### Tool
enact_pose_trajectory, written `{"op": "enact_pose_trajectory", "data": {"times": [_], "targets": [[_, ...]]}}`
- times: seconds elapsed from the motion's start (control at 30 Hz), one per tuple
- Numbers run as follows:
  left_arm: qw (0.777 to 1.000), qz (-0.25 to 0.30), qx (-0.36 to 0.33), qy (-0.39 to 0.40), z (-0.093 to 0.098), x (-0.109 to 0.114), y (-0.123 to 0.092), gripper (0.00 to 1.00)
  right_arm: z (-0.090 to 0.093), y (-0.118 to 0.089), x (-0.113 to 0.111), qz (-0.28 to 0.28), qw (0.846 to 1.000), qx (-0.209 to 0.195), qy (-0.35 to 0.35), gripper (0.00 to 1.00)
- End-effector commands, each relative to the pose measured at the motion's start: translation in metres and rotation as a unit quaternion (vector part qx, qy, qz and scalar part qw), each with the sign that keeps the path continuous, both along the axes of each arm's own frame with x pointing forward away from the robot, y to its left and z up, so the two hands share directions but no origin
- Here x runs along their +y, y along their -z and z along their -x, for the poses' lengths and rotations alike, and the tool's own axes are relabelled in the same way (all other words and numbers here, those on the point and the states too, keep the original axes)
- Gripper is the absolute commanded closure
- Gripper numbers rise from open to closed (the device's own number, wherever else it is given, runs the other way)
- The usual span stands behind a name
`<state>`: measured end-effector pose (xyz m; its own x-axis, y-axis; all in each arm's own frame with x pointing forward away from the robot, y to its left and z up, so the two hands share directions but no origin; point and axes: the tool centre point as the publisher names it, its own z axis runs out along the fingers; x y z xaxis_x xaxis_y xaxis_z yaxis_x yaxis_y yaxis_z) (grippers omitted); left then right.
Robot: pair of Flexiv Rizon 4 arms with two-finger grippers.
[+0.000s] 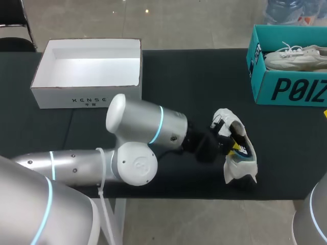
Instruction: Take the shoe out of the shoebox, open the shoe tongue, remove and reinsert the insole, then place the shoe into the shoebox
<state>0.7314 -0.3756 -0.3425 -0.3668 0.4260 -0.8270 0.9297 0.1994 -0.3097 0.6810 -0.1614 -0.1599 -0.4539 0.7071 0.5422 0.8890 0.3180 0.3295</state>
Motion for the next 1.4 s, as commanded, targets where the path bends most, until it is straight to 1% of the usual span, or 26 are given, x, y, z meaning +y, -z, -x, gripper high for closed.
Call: {"op": "enact_pose_trajectory", "data": {"times": [0.03,0.33,0.43,0.5,0.53,0.57,0.6,0.63,0.73,0.77,0.8,0.83,1.03,1.27,1.4], "targets": [[1.0,0.0,0.001,-0.001,0.01,0.004,-0.006,0.0,0.0,0.0,0.0,0.001,1.0,0.001,0.0,0.0],[1.0,0.009,-0.004,0.002,0.009,0.005,-0.023,0.0,0.0,0.0,0.0,0.001,1.0,0.001,0.0,0.0],[1.0,0.014,-0.002,0.001,0.011,0.006,-0.026,0.05,0.0,0.0,0.0,0.001,1.0,0.001,0.0,0.0],[1.0,0.016,0.002,0.001,0.015,0.006,-0.025,0.16,0.0,0.0,0.0,0.001,1.0,0.001,0.0,0.0],[1.0,0.016,0.004,0.002,0.017,0.006,-0.024,0.19,0.0,0.0,0.0,0.001,1.0,0.001,0.0,0.0],[1.0,0.017,0.006,0.003,0.019,0.006,-0.023,0.26,0.0,0.0,0.0,0.001,1.0,0.001,0.0,0.0],[1.0,0.016,0.009,0.005,0.021,0.006,-0.022,0.35,0.0,0.0,0.0,0.001,1.0,0.001,0.0,0.0],[1.0,0.016,0.011,0.005,0.023,0.006,-0.02,0.51,0.0,0.0,0.0,0.001,1.0,0.001,0.0,0.0],[1.0,0.014,0.018,0.003,0.026,0.008,-0.017,0.65,0.0,0.0,0.0,0.001,1.0,0.001,0.0,0.0],[1.0,0.014,0.019,0.002,0.026,0.009,-0.016,0.79,0.0,0.0,0.0,0.001,1.0,0.001,0.0,0.0],[1.0,0.013,0.02,0.002,0.026,0.01,-0.016,0.89,0.0,0.0,0.0,0.001,1.0,0.001,0.0,0.0],[1.0,0.012,0.02,0.001,0.026,0.011,-0.015,0.93,0.0,0.0,0.0,0.001,1.0,0.001,0.0,0.0],[1.0,0.007,0.022,0.003,0.024,0.015,-0.011,0.92,0.0,0.0,0.0,0.001,1.0,0.001,0.0,0.0],[1.0,0.006,0.023,0.003,0.022,0.013,-0.007,1.0,0.0,0.0,0.0,0.001,1.0,0.001,0.0,0.0],[1.0,0.008,0.023,0.003,0.022,0.009,-0.007,1.0,0.0,0.0,0.0,0.001,1.0,0.001,0.0,0.0]]}}
